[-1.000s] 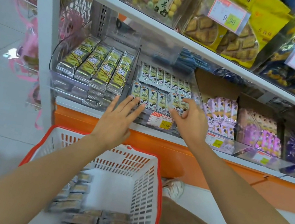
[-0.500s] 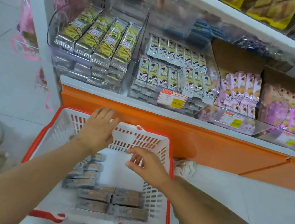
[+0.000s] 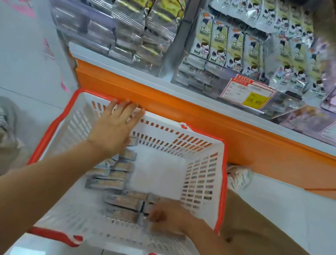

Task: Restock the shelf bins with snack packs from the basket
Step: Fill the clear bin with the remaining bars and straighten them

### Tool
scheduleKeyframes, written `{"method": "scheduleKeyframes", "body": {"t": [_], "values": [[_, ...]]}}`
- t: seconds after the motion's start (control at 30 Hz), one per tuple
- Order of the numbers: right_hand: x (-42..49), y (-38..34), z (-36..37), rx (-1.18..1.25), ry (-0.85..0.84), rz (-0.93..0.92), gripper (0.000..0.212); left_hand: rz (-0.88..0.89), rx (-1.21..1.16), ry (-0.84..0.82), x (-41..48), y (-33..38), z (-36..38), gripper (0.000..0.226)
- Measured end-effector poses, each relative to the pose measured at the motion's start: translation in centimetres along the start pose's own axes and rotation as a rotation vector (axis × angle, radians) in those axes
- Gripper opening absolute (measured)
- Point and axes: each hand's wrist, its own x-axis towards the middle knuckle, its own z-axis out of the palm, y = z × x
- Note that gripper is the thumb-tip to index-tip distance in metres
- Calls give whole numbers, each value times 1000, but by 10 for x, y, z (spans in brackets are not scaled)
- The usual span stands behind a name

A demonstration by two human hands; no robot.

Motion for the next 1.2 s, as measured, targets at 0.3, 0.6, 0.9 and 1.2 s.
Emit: {"method": "scheduleKeyframes", "body": {"t": [0.3,0.6,0.9,1.2], "values": [[2,1,-9,60,-35,-25,22,-31,-74,3,-1,4,2,84],[-30,-1,-55,593,363,-122,9,-16,-196,-17,-10,14,-25,65],[-87,-37,-112,1050,780,-353,10,-158,-1013,-399,-32,46,-74,38],[-132,-61,-128,1011,782,-508,18,-206,-1549,-201,-34,49,-111,33]]}}
